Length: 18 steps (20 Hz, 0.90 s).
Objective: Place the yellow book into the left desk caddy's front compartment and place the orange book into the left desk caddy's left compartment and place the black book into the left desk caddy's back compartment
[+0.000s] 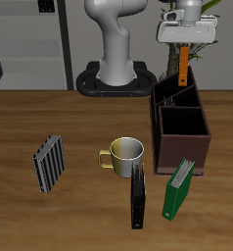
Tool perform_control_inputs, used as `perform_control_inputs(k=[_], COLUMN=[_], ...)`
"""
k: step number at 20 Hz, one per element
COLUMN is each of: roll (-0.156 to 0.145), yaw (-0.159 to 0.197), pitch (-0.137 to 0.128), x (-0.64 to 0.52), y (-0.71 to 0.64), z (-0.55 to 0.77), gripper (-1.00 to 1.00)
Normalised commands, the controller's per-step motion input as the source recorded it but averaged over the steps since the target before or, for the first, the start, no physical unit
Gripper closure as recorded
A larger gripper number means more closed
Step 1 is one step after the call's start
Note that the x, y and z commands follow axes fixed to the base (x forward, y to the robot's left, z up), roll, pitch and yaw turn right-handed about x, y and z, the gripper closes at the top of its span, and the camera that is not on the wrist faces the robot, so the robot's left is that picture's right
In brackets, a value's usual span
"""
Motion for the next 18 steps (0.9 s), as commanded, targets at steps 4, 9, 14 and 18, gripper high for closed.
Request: perform_control_inputs(k=[4, 9, 14, 18], roll=[0.019, 0.007, 0.029, 0.022], yaw=[0.006, 0.001, -0.006, -0.02], pitch=[0.006, -0.005, 0.023, 0.05], x=[-0.01, -0.01, 0.03, 0.13], y=[0.01, 0.03, 0.07, 0.0], z=[-0.01, 0.04, -0.02, -0.09], gripper=[1.0, 1.0, 1.0, 1.0])
